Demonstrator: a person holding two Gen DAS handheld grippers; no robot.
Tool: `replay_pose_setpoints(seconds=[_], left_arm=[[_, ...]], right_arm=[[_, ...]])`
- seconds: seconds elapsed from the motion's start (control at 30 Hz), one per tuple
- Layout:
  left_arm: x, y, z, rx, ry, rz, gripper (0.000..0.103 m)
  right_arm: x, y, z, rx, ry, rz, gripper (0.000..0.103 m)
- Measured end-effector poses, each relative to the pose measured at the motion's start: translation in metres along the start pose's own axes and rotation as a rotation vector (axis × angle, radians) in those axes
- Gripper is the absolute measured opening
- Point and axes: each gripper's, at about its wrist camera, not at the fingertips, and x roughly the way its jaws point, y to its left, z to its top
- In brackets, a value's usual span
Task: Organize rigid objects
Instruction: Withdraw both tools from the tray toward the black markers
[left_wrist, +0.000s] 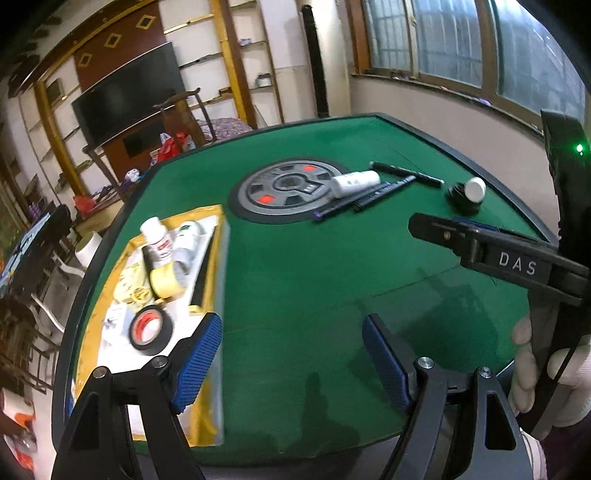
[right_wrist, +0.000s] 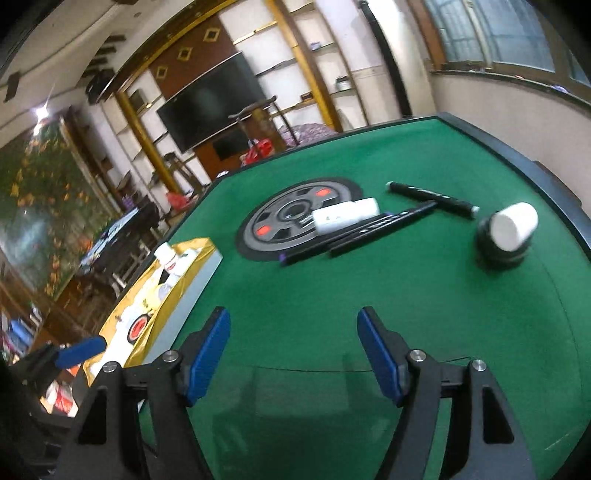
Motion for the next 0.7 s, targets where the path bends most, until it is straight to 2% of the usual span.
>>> replay_pose_setpoints(seconds=[0.23,0.37,0.6,0.7], left_arm=[[0.027,-0.024,0.023,0.036,0.025,-0.018,0.082],[0.056,-0.035,0.036,0.027,0.074,-0.081,0.082],[0.1,-0.027,0.051,-0.091,0.088,-0.172,0.082],[0.118,-0.021,0.052,-0.136,0.104,-0.179,0.082]], right_arm=[[-0.011,-0.027,0.003,0.063,-0.03,-0.022,0.071],[-0.014,-0.038,0.011,0.078,-0.04,-0.047,0.071],[-0.019,-0.055,0.027,0.088,-0.054,-0.102,0.071],[-0.018,-0.064,0.034,0.096,-0.053,-0.129,0.071]])
